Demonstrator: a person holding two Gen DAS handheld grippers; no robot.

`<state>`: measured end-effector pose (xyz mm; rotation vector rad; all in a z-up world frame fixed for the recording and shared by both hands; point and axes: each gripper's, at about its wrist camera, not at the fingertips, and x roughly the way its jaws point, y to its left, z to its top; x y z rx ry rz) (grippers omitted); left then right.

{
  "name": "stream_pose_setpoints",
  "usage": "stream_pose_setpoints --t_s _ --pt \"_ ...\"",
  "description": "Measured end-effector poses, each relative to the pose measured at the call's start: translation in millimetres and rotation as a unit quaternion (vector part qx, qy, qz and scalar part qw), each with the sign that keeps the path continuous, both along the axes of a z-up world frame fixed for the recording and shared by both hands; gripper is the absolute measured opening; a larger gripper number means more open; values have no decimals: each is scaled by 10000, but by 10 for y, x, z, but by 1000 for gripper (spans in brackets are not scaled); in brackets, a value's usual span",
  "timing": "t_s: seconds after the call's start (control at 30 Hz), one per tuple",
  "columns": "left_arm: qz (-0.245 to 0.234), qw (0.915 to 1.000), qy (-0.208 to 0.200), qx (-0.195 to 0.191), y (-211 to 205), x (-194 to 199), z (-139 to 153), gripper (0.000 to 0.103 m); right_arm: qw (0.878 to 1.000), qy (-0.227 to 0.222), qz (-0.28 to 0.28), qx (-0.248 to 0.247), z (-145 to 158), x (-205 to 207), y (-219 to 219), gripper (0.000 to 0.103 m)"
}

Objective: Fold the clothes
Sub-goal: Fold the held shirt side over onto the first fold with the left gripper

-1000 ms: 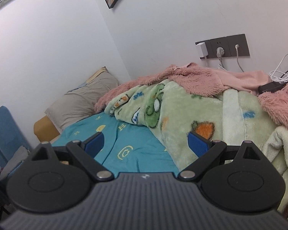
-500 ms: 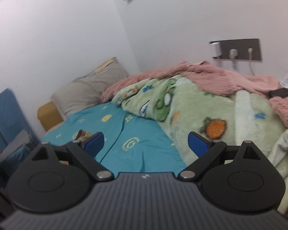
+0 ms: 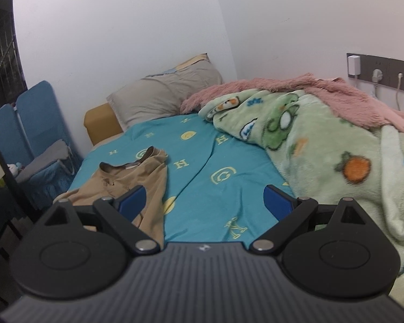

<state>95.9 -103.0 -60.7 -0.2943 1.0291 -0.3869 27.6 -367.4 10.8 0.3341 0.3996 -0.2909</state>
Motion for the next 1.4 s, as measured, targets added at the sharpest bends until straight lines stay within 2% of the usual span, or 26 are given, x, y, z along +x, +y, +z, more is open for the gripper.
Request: stream_pose_setpoints --t_s 0.07,0.17,0.27,0.37,0.43,0.47,0.53,0.57,0.63,0.7,0.73,0.77,0.8,0.83,0.93,0.97,1.0,1.07,1.13,1.33,1.4 --pt "96 9999 -134 14 -91 418 -2 84 10000 24 -2 85 -31 99 0 95" --pt "366 9989 -276 89 -315 1095 -87 84 10000 40 -50 67 -97 248 24 95" --pt "571 9980 -175 184 -611 1727 -261 78 9999 82 -54 21 -176 398 49 95" --pt "665 9968 -278 337 -825 2177 -398 76 9998 178 -85 67 -261 551 57 95" --pt "747 9963 -302 298 -891 2361 -503 74 9995 245 -53 182 -321 634 50 95" --pt "793 9961 -299 260 -921 2448 -558 68 9994 270 -16 227 -346 659 49 95" --pt "711 9960 -415 358 -970 2575 -640 34 9992 313 72 240 -389 702 43 95" --pt "600 9949 -585 560 -1010 2623 -645 5 9991 335 116 243 -410 724 39 95" --pt "350 9867 -1099 1146 -1096 2691 -597 3 9989 267 32 377 -458 739 -36 95" --pt "220 9725 -1591 1685 -1135 2714 -547 3 9975 329 -88 620 -520 778 -135 95" --pt "153 9653 -1726 1956 -1160 2728 -548 3 9971 353 -108 668 -536 789 -150 95" --pt "114 9628 -1722 2081 -1153 2741 -562 4 9968 373 -118 695 -547 798 -156 95" --pt "95 9645 -1611 2093 -1120 2755 -587 5 9965 394 -128 721 -558 807 -163 95" --pt "89 9671 -1521 2036 -1075 2747 -600 7 9963 414 -137 747 -569 815 -169 95" --pt "159 9750 -1352 1759 -896 2575 -553 26 9968 424 -126 665 -564 820 -142 95" --pt "187 9782 -1210 1680 -829 2508 -533 41 9973 416 -113 600 -554 816 -123 95" --pt "206 9821 -1075 1534 -749 2424 -509 45 9975 415 -102 562 -544 811 -108 95" --pt "176 9910 -820 1042 -527 2146 -438 48 9976 394 -88 554 -522 783 -99 95" --pt "118 9956 -576 730 -305 1801 -379 55 9978 355 -66 558 -494 751 -86 95" --pt "-129 9997 110 179 195 668 -367 58 9982 205 155 545 -380 636 9 95" --pt "-226 9995 187 149 217 378 -373 58 9986 121 237 450 -329 589 72 95"
